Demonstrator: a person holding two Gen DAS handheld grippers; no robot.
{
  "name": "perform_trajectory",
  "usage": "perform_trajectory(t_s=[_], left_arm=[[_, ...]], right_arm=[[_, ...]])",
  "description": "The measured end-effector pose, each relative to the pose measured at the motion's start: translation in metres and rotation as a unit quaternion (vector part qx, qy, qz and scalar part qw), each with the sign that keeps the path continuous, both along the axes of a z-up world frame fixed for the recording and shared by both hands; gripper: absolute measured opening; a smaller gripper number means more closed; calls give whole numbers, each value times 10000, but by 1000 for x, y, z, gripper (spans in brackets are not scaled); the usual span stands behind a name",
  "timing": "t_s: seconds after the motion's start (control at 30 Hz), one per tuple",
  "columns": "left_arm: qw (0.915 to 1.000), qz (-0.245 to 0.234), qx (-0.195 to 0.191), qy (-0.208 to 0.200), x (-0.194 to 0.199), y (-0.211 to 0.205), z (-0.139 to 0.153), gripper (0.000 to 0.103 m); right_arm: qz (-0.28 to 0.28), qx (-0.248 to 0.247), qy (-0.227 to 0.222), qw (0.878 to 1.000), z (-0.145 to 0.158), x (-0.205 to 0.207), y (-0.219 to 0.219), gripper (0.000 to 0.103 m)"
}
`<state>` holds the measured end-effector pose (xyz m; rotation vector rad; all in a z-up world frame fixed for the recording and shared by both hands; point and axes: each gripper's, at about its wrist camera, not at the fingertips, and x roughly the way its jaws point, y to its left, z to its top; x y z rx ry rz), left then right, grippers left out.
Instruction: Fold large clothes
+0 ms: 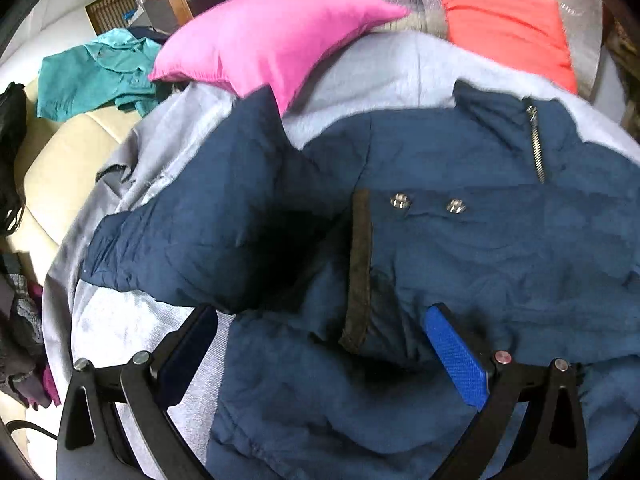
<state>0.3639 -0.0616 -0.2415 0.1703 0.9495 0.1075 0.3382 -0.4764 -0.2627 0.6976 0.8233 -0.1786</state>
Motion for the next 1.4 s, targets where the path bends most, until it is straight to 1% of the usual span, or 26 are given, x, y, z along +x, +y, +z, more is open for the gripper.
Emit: perform_trajectory(t_s=[0.07, 0.1, 0.13, 0.17, 0.23, 0.33, 0.4, 0.47, 0.53, 0.63, 0.7, 0.77, 0.8, 0.83, 0.87, 0.9, 0.93, 0.97, 1.0, 1.07, 1.13, 1.23, 1.27, 1.3, 1.33, 1.4], left_arm=[[9997, -44, -130, -210, -7, 9, 12, 103], [9993, -45, -235, -293, -9, 15, 17, 103], [9984, -10, -398, -408, -12, 25, 24, 103], [9973, 61, -524, -512, -15, 35, 31, 103], [9933, 353, -770, -787, -19, 66, 45, 103], [9848, 1023, -1009, -977, -17, 127, 56, 103], [9766, 1563, -1199, -868, -13, 174, 51, 103], [9640, 2039, -1542, -736, -11, 217, 41, 103], [9473, 2444, -1970, -632, -9, 261, 28, 103], [9286, 2815, -2361, -517, -5, 304, 9, 103], [9185, 2933, -2603, -505, -4, 320, -3, 102], [9095, 3008, -2824, -513, 1, 330, -14, 98], [9044, 3022, -2975, -483, 4, 334, -22, 90], [8996, 3018, -3128, -432, 9, 338, -30, 77], [8952, 2988, -3287, -370, 14, 340, -38, 72], [8908, 2963, -3433, -289, 20, 342, -47, 62], [8873, 2960, -3528, -235, 25, 344, -54, 58], [8855, 2986, -3553, -231, 28, 344, -57, 58], [8847, 3010, -3547, -304, 29, 346, -58, 58], [8894, 2962, -3448, -492, 34, 344, -53, 55], [8926, 2924, -3388, -550, 36, 344, -49, 35], [8967, 2867, -3299, -697, 38, 337, -39, 20], [8998, 2805, -3255, -754, 39, 333, -34, 18], [9058, 2701, -3157, -830, 41, 326, -25, 15], [9133, 2632, -2918, -1070, 41, 317, -16, 13], [9258, 2310, -2697, -1297, 41, 292, 7, 13]], right_arm=[[-104, -108, 329, 9993, -18, 11, -3, 24], [-101, -90, 318, 9994, -19, 12, -5, 33], [-143, -80, 340, 9993, -18, 13, -7, 48], [-247, -44, 404, 9989, -14, 12, -8, 56], [-457, -3, 162, 9988, 0, 1, -8, 61], [-629, -428, -336, 9965, 29, -21, 3, 70], [-612, -557, -657, 9944, 45, -36, 12, 71], [-500, -530, -815, 9940, 50, -38, 25, 71], [-372, -449, -867, 9945, 52, -35, 35, 71], [-213, -471, -847, 9951, 52, -28, 49, 71], [-80, -486, -836, 9953, 53, -24, 58, 71], [5, -510, -812, 9954, 49, -19, 64, 71], [28, -511, -804, 9954, 47, -17, 63, 71], [45, -513, -792, 9955, 46, -16, 65, 71], [49, -500, -791, 9956, 46, -16, 64, 71], [50, -474, -795, 9957, 46, -17, 64, 71], [47, -449, -796, 9958, 45, -17, 63, 71], [30, -409, -793, 9960, 44, -17, 62, 71], [19, -385, -793, 9961, 44, -16, 61, 71], [10, -353, -802, 9962, 44, -17, 59, 71], [10, -401, -811, 9959, 45, -17, 58, 71], [-34, -385, -861, 9955, 48, -22, 54, 71], [-75, -353, -910, 9952, 49, -23, 52, 71], [-110, -337, -943, 9949, 50, -25, 50, 71], [-140, -324, -966, 9947, 51, -27, 49, 71], [-206, -279, -1023, 9941, 53, -30, 45, 71]])
